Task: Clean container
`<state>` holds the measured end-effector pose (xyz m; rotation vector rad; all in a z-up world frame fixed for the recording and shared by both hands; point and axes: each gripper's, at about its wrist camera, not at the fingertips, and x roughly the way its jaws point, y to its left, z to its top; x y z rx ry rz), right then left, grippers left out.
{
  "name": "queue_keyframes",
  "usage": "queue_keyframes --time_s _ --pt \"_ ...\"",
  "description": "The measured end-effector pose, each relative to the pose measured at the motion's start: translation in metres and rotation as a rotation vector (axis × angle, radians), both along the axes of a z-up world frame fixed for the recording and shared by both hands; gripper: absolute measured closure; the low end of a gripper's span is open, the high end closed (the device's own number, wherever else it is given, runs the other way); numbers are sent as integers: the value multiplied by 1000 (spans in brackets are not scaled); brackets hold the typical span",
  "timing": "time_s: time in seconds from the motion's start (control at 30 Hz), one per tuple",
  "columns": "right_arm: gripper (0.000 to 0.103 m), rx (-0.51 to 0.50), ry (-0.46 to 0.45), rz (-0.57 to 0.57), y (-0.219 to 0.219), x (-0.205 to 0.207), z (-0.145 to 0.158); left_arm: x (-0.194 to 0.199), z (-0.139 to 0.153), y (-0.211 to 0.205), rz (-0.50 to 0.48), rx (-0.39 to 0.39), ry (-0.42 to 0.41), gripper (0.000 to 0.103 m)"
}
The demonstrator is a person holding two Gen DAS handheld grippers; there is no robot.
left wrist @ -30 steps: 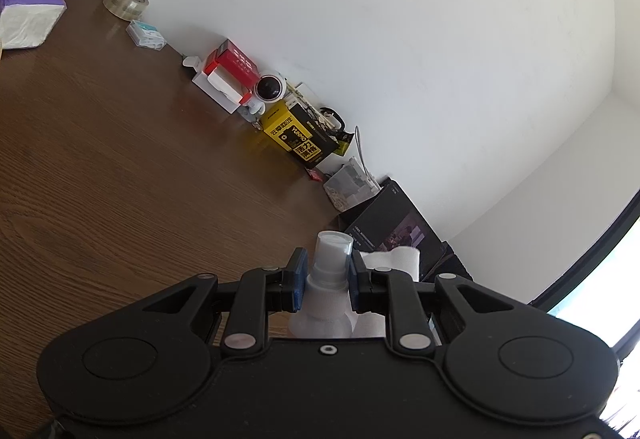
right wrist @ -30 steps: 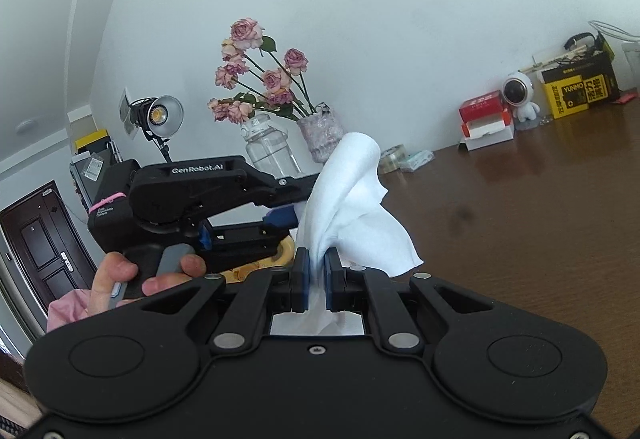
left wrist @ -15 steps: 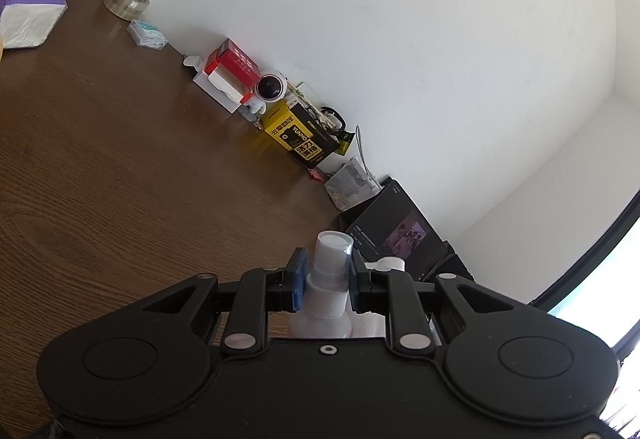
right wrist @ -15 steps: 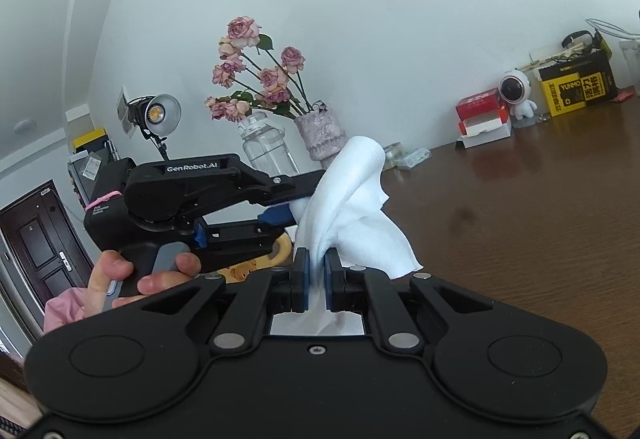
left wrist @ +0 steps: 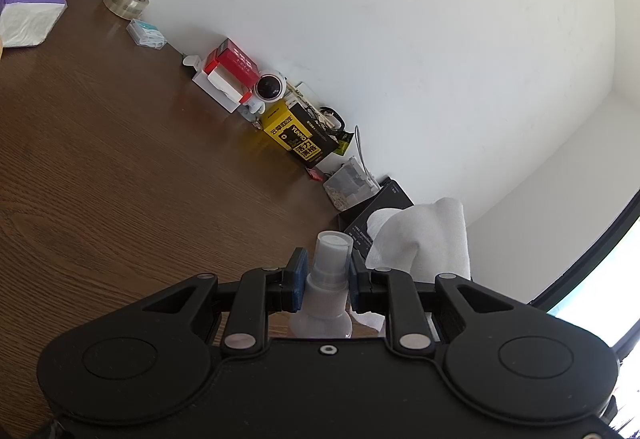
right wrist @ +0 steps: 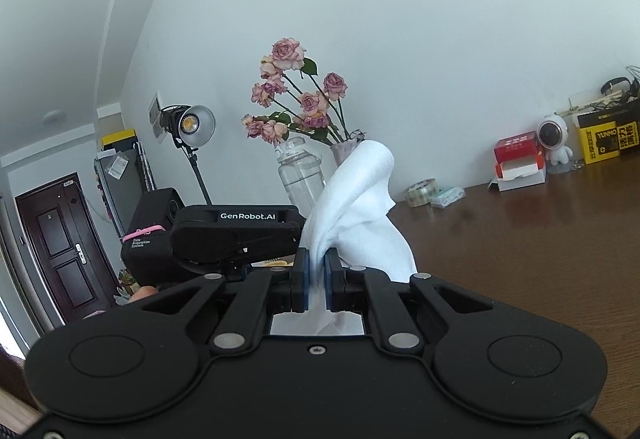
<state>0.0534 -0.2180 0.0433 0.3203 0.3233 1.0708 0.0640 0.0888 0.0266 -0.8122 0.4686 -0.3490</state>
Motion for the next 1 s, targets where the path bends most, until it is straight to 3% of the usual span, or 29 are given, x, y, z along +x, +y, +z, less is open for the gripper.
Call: queue_keyframes --time_s 0.53,1.0 --pt "95 -49 139 -76 -24 5 -38 0 -2 0 1 -6 4 82" --pt "95 -8 -2 -3 -2 -2 -2 1 -1 -2 -5 -5 2 82"
